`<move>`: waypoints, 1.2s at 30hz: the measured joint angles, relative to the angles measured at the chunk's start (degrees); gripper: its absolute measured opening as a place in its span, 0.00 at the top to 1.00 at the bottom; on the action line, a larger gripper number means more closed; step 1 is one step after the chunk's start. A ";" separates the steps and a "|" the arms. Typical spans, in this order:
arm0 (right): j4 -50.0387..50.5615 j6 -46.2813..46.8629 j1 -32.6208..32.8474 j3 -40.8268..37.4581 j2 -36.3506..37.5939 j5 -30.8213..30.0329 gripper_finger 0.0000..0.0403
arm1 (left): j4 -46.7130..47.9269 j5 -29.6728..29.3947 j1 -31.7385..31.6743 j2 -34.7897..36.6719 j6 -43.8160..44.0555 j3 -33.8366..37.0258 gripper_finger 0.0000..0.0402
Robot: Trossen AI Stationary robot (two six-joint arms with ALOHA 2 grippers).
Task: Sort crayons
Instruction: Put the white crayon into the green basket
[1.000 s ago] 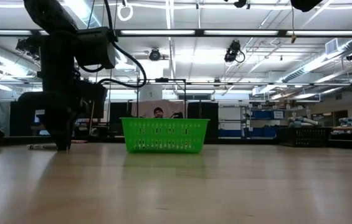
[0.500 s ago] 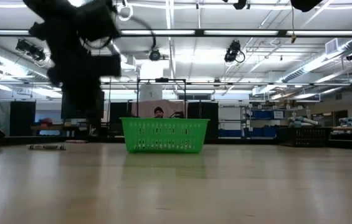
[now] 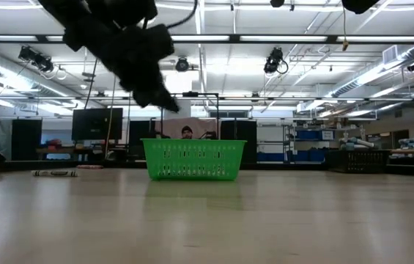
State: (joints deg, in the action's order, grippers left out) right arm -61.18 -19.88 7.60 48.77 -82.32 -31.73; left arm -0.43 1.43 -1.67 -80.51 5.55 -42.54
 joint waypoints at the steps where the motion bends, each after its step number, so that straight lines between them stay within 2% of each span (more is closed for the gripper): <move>1: 0.40 -0.08 0.00 0.00 0.00 -0.10 0.64 | 2.71 0.54 0.02 0.00 -0.44 0.00 0.98; 5: 0.76 -1.11 -0.21 -0.01 0.00 -0.27 0.64 | 19.28 0.84 0.02 1.55 -0.22 -0.39 0.94; 9: 0.84 -0.69 -0.74 0.00 0.00 -0.22 0.64 | 34.82 0.86 0.02 2.47 2.72 -1.23 0.86; 13: 0.82 -0.64 -0.94 -0.01 0.00 -0.15 0.64 | 41.90 -0.73 0.02 2.16 6.16 0.34 0.74; 18: 0.50 -0.02 -0.94 -0.02 0.00 0.27 0.64 | 39.46 -5.54 -0.40 -0.64 8.25 3.76 0.63; 24: 0.56 0.72 -0.94 0.00 0.00 0.32 0.64 | 36.58 -6.29 -1.16 -3.26 5.39 4.15 0.60; 30: 0.71 0.70 -0.94 -0.02 0.00 0.31 0.64 | 35.94 -6.03 -1.13 -3.78 3.68 4.06 0.66; 36: 0.84 0.70 -0.94 -0.01 0.00 0.31 0.64 | 35.29 -5.86 -1.05 -3.82 3.88 4.09 0.83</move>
State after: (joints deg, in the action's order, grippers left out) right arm -60.34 -19.18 6.66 48.76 -82.32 -31.42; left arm 34.86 -4.43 -2.72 -84.33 9.43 -38.46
